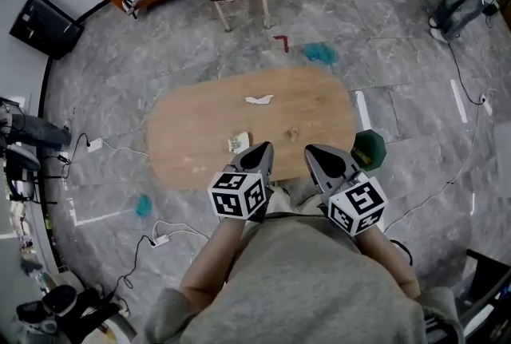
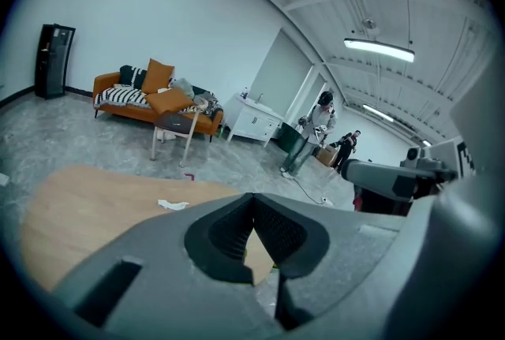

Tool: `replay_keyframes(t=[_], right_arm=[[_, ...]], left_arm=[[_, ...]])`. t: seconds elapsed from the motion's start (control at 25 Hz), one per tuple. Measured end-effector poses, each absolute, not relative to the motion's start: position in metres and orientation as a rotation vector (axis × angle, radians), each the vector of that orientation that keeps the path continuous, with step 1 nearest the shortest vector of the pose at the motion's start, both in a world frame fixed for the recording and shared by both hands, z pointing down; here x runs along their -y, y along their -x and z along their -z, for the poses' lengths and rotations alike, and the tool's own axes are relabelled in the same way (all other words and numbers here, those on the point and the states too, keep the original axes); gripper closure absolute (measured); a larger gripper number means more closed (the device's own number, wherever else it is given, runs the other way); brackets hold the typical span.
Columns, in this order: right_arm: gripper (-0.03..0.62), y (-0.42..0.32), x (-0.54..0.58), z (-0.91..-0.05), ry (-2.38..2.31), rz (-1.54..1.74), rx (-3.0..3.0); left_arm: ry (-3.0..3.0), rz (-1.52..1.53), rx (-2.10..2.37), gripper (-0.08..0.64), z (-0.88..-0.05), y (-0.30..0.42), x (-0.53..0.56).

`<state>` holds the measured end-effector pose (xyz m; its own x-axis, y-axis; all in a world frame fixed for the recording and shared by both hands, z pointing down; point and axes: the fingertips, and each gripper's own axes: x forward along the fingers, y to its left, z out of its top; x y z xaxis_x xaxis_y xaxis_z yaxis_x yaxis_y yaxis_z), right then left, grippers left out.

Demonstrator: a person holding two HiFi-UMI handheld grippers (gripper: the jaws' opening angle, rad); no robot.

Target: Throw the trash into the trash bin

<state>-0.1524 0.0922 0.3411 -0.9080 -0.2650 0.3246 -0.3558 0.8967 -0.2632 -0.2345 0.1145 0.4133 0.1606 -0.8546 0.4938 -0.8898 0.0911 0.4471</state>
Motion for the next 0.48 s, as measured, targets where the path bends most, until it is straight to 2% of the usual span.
replay_keyframes(t=[0.48], right_arm=[[0.583,0.214,-0.124,-0.357,-0.342,-0.464,2.746]], left_arm=[[-1.632,-0.060,1.718,0.551,-0.444,0.295,-0.150]])
